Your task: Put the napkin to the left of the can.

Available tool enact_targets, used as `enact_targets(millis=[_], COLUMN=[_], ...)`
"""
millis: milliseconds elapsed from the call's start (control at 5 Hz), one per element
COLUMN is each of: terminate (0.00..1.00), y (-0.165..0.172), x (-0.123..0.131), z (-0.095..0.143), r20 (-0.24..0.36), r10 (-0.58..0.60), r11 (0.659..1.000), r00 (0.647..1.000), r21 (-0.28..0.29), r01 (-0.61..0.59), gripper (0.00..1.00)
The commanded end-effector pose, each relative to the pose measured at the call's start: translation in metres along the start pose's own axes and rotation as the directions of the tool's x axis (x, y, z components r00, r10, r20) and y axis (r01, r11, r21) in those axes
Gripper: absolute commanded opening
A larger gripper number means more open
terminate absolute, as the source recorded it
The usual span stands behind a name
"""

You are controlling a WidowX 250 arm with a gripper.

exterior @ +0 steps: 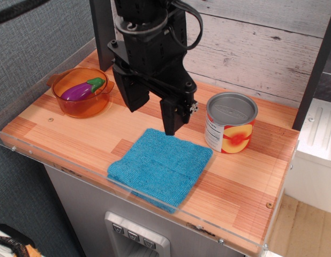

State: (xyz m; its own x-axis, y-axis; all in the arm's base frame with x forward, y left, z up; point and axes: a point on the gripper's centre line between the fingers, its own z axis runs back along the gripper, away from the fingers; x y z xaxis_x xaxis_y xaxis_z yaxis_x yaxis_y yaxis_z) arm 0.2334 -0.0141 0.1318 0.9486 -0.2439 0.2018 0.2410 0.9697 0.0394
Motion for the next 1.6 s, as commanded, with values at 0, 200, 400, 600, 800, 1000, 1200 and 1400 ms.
enact_targets(millis=[0,200,400,600,800,1000,1200,1400], terminate=[0.00,0.00,0.00,0.00,0.00,0.00,0.00,0.00], y=[0.000,0.005,0.011,0.015,0.019,0.022,0.027,0.039], x=[0.000,0.003,0.000,-0.003,-0.005,-0.003,0.000,0.001], z=[0.000,-0.026,-0.061,-0.085,-0.101,-0.114,-0.128,-0.136], r20=[0.000,-0.056,-0.129,-0.151,-0.164,-0.153,-0.162,-0.176], r10=[0.000,0.062,0.084,0.145,0.170,0.195,0.211,0.234], r11=[1.000,0.997,0.995,0.988,0.984,0.979,0.977,0.971], r00=[1.000,0.996,0.988,0.978,0.972,0.969,0.964,0.956], r21=[0.000,0.050,0.067,0.069,0.080,0.084,0.066,0.086], r01=[0.000,-0.059,-0.076,-0.136,-0.159,-0.184,-0.203,-0.222], gripper=[1.00,1.00,1.00,0.00,0.00,0.00,0.00,0.00])
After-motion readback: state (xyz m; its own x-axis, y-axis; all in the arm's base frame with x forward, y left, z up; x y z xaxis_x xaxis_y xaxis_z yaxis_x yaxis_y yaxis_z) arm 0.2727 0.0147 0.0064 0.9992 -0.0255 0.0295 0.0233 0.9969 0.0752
